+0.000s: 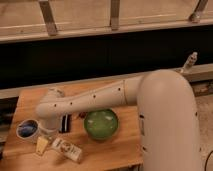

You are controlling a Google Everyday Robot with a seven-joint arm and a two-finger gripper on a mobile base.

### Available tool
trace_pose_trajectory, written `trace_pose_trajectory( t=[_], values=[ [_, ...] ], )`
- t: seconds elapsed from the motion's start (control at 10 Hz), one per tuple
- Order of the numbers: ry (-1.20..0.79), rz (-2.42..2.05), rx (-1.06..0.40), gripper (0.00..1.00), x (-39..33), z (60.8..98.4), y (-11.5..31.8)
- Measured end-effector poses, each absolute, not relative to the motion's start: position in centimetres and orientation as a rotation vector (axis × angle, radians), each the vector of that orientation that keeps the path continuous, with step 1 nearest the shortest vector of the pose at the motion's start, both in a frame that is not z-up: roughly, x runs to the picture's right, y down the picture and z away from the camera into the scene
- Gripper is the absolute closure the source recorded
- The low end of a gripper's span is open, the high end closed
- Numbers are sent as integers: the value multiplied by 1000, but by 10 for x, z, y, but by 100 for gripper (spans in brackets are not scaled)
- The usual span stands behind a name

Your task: Stand the bottle upright

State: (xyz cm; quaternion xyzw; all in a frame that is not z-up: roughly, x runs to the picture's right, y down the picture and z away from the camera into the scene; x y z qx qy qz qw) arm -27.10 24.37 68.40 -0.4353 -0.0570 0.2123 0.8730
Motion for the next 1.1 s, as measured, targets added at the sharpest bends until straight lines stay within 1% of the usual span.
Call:
trace_pose_trajectory(
  t=[0.4, 0.7, 1.1],
  values=[
    [-102, 432, -914, 20, -274, 686, 243],
    [-37, 395, -947, 20, -287, 699, 251],
    [33, 413, -978, 20, -270, 710, 263]
  ],
)
